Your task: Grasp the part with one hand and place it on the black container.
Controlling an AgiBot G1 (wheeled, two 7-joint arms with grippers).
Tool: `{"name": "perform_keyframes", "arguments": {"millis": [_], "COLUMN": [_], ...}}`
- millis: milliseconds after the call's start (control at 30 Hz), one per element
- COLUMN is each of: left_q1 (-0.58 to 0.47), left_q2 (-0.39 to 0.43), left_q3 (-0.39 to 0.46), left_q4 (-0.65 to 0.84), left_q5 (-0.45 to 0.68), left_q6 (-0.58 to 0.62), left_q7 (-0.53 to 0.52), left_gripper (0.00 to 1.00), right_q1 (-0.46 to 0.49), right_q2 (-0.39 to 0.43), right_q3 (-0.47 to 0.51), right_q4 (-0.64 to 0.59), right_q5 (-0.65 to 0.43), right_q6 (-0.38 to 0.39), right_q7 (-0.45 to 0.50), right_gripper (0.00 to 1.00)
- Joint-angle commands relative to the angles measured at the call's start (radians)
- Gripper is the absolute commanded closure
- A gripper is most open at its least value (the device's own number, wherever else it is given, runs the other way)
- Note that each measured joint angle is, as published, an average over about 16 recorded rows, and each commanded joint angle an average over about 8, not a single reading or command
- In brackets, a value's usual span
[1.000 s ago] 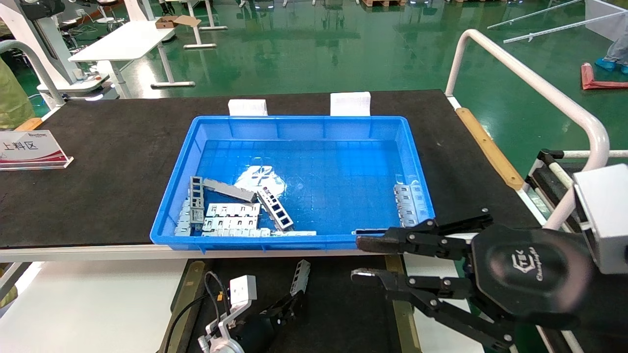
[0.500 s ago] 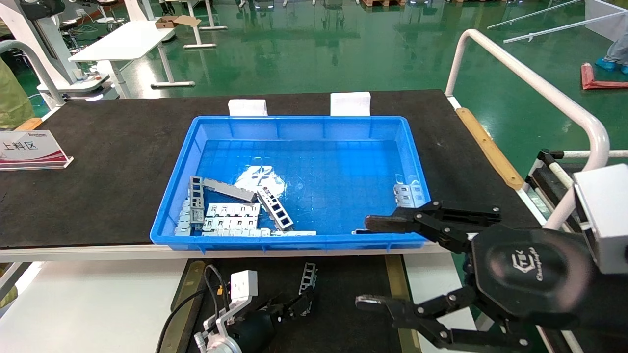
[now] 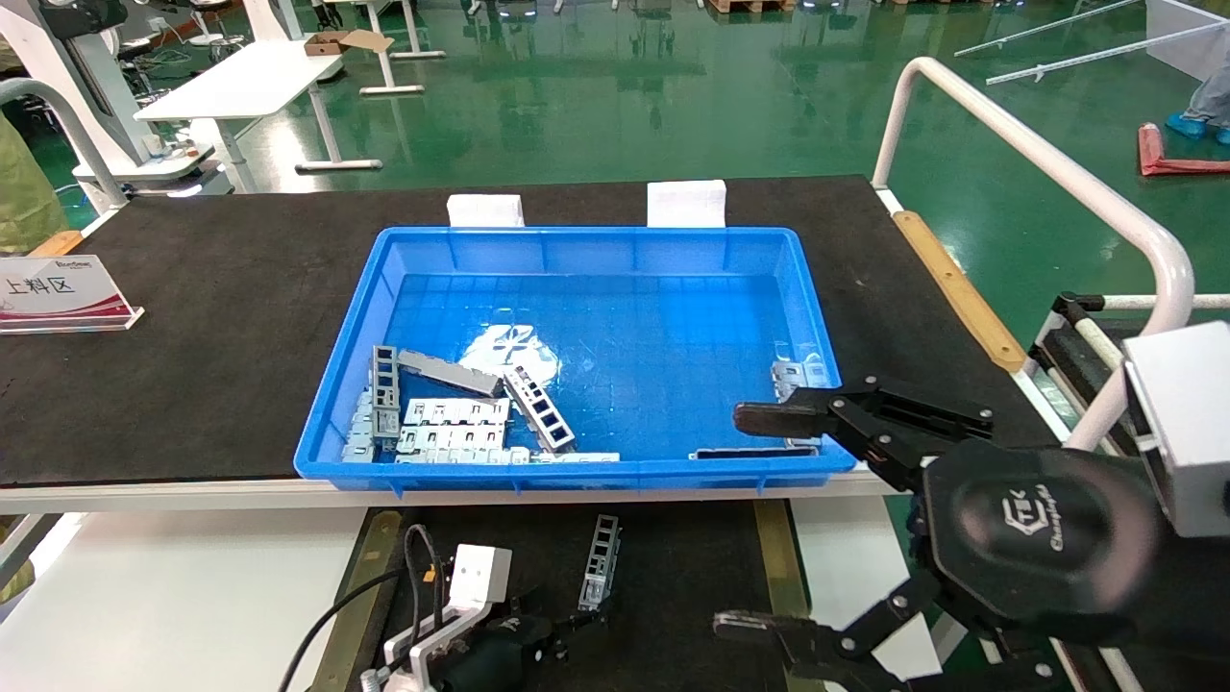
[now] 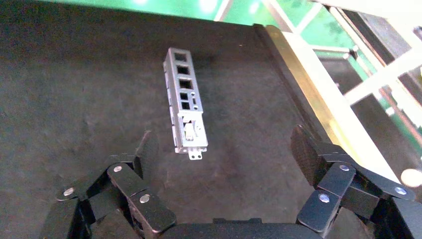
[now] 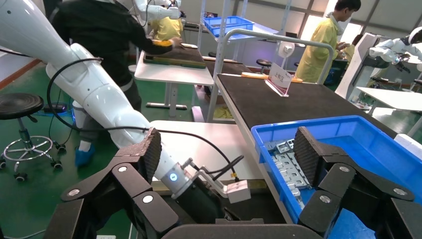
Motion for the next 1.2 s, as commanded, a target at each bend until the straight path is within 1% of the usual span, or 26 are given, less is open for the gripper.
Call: {"name": "perform_keyframes", "arguments": {"millis": [33, 233, 400, 500, 633, 800, 1000, 1200], "left_q1": [0.002, 0.009, 0.017, 0.028, 0.050, 0.085, 0.107, 0.099], "left_q2": [-0.020, -0.102, -0.170, -0.212, -0.267, -0.334, -0.399, -0.436], "left_q3": [0.003, -0.018, -0.076, -0.133, -0.220, -0.308, -0.371, -0.412], "left_q4": [-0.021, -0.092, -0.111, -0.115, -0.117, -0.115, -0.114, -0.115], "left_q5": [0.017, 0.053, 0.049, 0.018, -0.050, -0.127, -0.183, -0.231], "left_q6": [0.006, 0.097, 0.243, 0.348, 0.489, 0.630, 0.744, 0.816], "left_q7": [0.015, 0.052, 0.096, 0.138, 0.209, 0.312, 0.402, 0.431], "left_gripper": [0.00, 0.00, 0.00, 0.00, 0.00, 0.00, 0.00, 0.00], "right_q1": [0.000, 0.000, 0.000, 0.000, 0.000, 0.000, 0.000, 0.000], "right_q2": [0.000, 0.000, 0.000, 0.000, 0.000, 0.000, 0.000, 0.000], "right_q3": [0.000, 0.000, 0.000, 0.000, 0.000, -0.001, -0.001, -0.001], "right_q4": [0.000, 0.000, 0.000, 0.000, 0.000, 0.000, 0.000, 0.000], "right_q5": [0.000, 0.000, 0.000, 0.000, 0.000, 0.000, 0.000, 0.001], "right_q6": [0.000, 0.000, 0.000, 0.000, 0.000, 0.000, 0.000, 0.000], "right_q7": [0.000, 0.000, 0.000, 0.000, 0.000, 0.000, 0.000, 0.000], "right_gripper": [0.00, 0.00, 0.00, 0.00, 0.00, 0.00, 0.00, 0.00]}}
